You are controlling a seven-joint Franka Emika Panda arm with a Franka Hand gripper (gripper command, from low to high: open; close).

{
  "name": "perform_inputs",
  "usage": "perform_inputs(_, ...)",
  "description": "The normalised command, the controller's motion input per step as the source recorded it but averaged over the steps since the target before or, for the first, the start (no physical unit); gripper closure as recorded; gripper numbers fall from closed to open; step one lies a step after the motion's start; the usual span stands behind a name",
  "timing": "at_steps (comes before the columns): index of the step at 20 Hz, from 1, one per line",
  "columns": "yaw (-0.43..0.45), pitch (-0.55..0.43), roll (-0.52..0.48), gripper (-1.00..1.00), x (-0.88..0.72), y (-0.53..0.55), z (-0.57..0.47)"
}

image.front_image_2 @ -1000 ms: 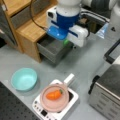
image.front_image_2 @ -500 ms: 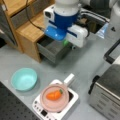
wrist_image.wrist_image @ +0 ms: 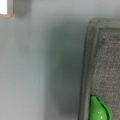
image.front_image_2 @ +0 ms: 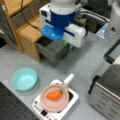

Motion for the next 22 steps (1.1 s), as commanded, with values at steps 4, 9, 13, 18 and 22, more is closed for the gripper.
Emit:
perform_inputs(4, -0.035, 0.303, 0.035, -1.00, 0.51, 0.11, 0.22)
perform_inputs(9, -0.062, 0.285, 0.032, -1.00, 0.51, 0.17, 0.17)
perform_inputs(13, -0.073, 0.270, 0.036, -1.00, 0.56, 0.24, 0.13)
perform_inputs(18, -0.105, 0.259, 0.037, -1.00, 0.60, 0.29, 0.12)
perform_inputs(22, -0.127, 0.248, 0.013, -1.00, 0.63, 0.28, 0.09)
